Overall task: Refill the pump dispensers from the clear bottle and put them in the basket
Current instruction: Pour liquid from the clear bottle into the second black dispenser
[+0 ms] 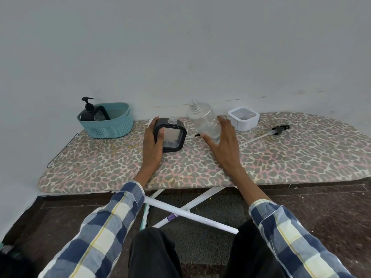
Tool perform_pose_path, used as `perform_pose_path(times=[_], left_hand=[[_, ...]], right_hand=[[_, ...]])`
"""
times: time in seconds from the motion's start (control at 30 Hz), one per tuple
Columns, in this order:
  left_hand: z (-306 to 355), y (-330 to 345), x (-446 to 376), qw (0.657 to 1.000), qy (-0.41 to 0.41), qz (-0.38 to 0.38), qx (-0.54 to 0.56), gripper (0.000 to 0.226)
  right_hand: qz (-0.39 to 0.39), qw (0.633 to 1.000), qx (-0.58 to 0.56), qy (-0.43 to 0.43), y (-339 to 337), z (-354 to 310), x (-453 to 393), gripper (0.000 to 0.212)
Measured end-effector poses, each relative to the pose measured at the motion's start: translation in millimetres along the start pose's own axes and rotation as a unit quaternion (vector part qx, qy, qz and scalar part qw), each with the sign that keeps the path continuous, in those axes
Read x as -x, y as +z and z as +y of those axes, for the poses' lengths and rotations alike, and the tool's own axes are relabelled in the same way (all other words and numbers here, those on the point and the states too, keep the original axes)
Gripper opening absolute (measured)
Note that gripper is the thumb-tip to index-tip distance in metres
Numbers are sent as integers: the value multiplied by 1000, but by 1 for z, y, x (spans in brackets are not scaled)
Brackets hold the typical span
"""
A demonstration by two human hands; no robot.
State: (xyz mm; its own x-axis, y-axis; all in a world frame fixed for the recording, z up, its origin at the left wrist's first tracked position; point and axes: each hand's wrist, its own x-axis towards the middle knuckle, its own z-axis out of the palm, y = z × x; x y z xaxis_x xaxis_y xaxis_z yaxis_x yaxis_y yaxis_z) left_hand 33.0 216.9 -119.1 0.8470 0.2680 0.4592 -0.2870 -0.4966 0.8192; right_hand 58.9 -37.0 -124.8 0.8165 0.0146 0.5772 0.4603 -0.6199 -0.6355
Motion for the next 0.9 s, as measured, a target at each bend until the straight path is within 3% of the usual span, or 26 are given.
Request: perform_pose_path(times=[0.23, 0.47, 0.9], left_hand=[[4, 0, 2, 1000, 12, -2, -17, 55], [3, -2, 2, 1000, 18, 11, -5, 53], [-8, 1, -2, 999, 16, 28, 23, 54]], right_hand=[[49, 996, 61, -32, 1, 5, -3, 63], [32, 989, -118, 88, -5, -6, 0, 81], [91, 995, -25, 31, 0, 9, -4, 62]])
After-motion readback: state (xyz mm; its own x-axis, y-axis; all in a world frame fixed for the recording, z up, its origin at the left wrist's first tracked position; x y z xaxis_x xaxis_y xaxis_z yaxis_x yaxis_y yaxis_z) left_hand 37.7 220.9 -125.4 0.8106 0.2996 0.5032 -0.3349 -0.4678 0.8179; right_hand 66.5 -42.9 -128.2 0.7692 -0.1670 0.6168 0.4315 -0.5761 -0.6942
